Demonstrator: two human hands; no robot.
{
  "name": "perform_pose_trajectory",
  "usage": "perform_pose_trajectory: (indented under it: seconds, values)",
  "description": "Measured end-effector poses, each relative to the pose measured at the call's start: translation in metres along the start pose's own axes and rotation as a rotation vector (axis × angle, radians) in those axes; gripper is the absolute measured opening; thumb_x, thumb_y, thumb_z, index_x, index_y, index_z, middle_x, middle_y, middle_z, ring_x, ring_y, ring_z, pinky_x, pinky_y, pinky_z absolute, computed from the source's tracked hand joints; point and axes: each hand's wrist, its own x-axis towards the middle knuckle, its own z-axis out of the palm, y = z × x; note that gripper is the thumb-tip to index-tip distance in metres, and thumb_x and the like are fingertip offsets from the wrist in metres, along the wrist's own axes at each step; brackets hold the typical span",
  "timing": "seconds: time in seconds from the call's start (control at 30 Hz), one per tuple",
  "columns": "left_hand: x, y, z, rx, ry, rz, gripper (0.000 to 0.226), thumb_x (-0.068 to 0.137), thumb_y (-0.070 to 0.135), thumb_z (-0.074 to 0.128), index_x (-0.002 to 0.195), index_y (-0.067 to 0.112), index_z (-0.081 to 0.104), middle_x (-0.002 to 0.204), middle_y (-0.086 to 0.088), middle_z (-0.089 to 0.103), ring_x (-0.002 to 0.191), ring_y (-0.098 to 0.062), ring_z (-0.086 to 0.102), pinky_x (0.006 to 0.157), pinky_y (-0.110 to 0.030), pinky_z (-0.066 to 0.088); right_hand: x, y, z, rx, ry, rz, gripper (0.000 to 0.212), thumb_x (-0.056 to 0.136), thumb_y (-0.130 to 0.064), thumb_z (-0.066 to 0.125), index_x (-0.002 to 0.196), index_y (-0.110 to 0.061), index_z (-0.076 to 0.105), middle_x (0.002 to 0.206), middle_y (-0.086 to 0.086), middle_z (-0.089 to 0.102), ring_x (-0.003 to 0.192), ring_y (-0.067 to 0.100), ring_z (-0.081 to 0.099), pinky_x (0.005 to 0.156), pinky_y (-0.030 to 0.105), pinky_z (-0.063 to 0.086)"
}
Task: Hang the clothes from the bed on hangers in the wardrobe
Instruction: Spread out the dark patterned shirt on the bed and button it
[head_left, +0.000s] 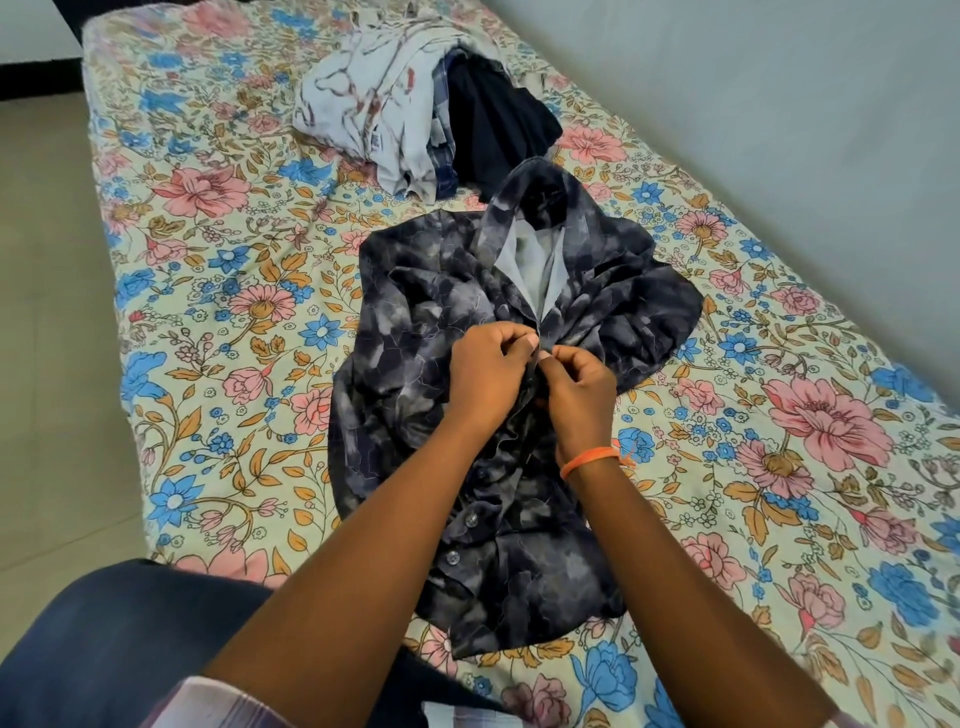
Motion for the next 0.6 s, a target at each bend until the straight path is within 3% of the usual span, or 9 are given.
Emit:
perform_pose_trajectory:
  seconds: [0.17,0.3,0.43,0.6]
  values:
    - [0.01,-0.001,0.006,-0.032,-0.001,-0.217,0.016,0.095,0.014,0.056,0.084,0.019,0.066,0.07,0.006,0.068,0.063,-0.007,0.064,0.068,-0.033,0.057,-0.001,0.002,-0.001,0.028,0.01,0.032,0.01,0.089,-0.016,0.069,0.08,-0.021,0.072,0.073,-0.004,0.069,0.069,0.009,0.06,0.07,0.036,0.051]
    - [0.018,-0.003,0.005,0.058,-0.124,-0.159,0.015,0.094,0.018,0.061,0.089,0.015,0.075,0.066,0.003,0.068,0.065,-0.014,0.065,0.073,-0.038,0.059,-0.001,0.002,0.0,0.027,0.019,0.019,0.013,0.09,-0.014,0.069,0.081,-0.024,0.07,0.074,-0.007,0.071,0.069,0.003,0.063,0.07,0.028,0.053]
    - [0.026,-0.006,0.003,0.002,-0.189,-0.246,0.012,0.091,0.017,0.066,0.094,0.011,0.075,0.078,-0.007,0.072,0.073,-0.023,0.067,0.064,-0.028,0.056,-0.002,0.008,0.0,0.01,0.018,0.043,0.006,0.09,-0.02,0.07,0.085,-0.023,0.071,0.079,0.001,0.072,0.073,0.012,0.066,0.068,0.043,0.058]
    - [0.029,-0.001,-0.005,-0.151,-0.246,-0.33,0.016,0.091,0.007,0.065,0.103,-0.002,0.072,0.069,-0.002,0.064,0.052,-0.001,0.056,0.045,-0.009,0.039,-0.002,0.006,0.001,0.022,0.003,0.055,0.006,0.092,-0.018,0.069,0.087,-0.021,0.07,0.078,-0.001,0.071,0.07,0.008,0.063,0.059,0.03,0.056]
